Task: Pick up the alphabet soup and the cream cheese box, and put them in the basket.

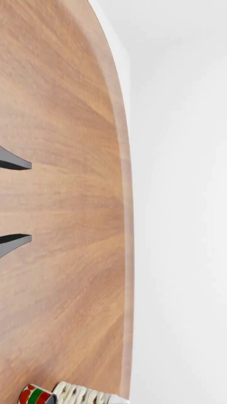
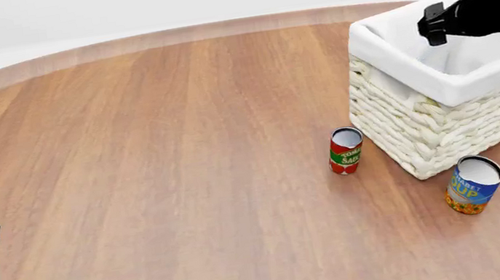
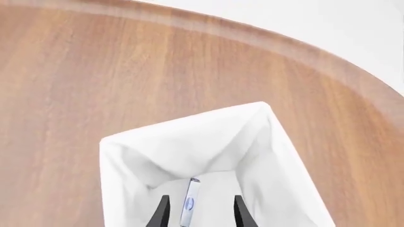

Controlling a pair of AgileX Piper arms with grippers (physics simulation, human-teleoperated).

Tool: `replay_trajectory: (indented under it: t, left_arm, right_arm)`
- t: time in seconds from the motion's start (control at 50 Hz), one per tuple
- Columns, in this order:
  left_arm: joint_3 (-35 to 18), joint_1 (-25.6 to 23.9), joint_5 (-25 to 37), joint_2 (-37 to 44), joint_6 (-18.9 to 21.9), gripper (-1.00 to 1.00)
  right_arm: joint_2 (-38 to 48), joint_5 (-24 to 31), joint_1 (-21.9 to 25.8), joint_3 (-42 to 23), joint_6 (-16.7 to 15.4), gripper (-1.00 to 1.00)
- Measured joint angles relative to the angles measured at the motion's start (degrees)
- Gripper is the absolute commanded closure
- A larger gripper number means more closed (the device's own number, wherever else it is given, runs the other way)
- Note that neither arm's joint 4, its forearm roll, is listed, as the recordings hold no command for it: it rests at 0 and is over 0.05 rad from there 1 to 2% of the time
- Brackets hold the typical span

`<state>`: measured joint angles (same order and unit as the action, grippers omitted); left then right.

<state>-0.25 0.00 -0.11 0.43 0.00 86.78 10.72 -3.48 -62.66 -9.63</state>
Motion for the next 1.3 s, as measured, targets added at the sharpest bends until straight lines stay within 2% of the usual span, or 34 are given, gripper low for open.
replay_trajectory:
  t: [0.62,1.3]
  left_arm:
    - [0.0,0.0,0.0,0.0,0.0,-1.0]
    - [0.0,0.0,0.0,0.0,0.0,-1.0]
  right_arm:
    - [-15.6,3.5,1.3,7.6,1.6,-1.0]
    - [-33.1,12.5,4.4,12.9,2.9,-1.0]
